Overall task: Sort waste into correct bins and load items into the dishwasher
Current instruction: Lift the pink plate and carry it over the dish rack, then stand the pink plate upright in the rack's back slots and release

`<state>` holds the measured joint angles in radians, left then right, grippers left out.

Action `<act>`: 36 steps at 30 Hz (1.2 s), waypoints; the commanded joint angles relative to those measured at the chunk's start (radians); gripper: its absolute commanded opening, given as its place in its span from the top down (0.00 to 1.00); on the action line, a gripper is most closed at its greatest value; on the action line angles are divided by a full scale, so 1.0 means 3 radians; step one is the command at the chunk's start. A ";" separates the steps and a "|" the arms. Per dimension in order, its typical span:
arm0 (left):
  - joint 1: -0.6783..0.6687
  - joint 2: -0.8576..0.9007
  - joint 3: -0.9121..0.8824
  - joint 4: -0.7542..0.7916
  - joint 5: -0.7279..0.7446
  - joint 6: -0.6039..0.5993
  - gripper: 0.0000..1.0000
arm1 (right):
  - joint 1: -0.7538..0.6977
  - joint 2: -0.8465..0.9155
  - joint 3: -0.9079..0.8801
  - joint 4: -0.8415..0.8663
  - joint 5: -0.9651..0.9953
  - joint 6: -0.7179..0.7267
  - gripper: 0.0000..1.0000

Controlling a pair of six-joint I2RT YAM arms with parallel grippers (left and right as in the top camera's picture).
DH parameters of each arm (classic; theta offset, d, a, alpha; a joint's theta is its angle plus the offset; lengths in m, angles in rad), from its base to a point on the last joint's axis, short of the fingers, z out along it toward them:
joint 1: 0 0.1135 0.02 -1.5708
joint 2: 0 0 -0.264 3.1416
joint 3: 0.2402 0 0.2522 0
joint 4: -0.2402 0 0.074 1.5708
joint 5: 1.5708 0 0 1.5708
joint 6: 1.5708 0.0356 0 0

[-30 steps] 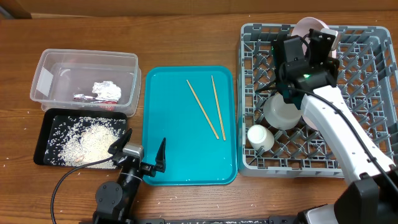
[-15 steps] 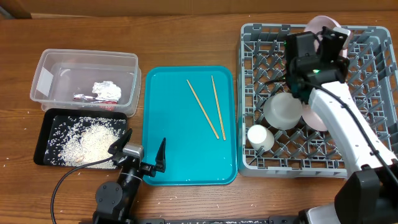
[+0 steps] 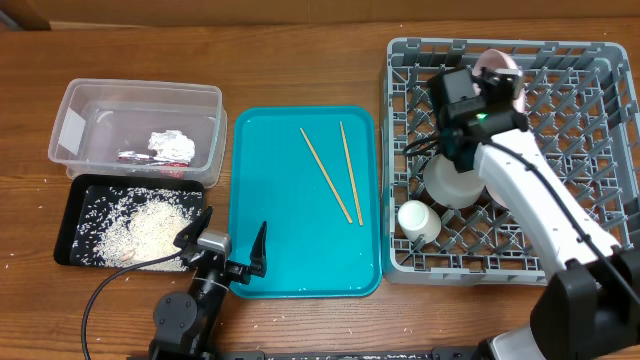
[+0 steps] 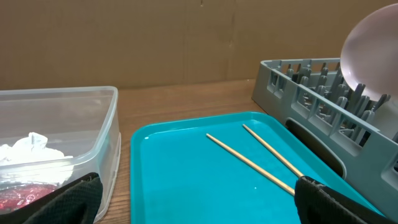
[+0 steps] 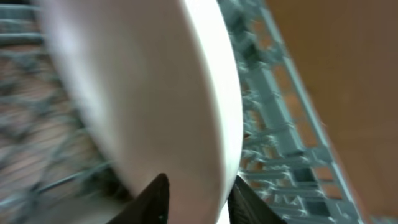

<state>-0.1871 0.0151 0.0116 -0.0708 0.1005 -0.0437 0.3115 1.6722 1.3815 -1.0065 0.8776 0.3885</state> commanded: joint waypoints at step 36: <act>0.0033 -0.0032 -0.0023 0.0004 -0.0023 0.0072 0.00 | 0.0551 0.0565 -0.0158 0.0486 -0.1991 0.0100 0.96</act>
<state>-0.1871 0.0151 0.0116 -0.0708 0.1005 -0.0437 0.4675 1.7977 1.3460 -0.8673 0.2157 0.4026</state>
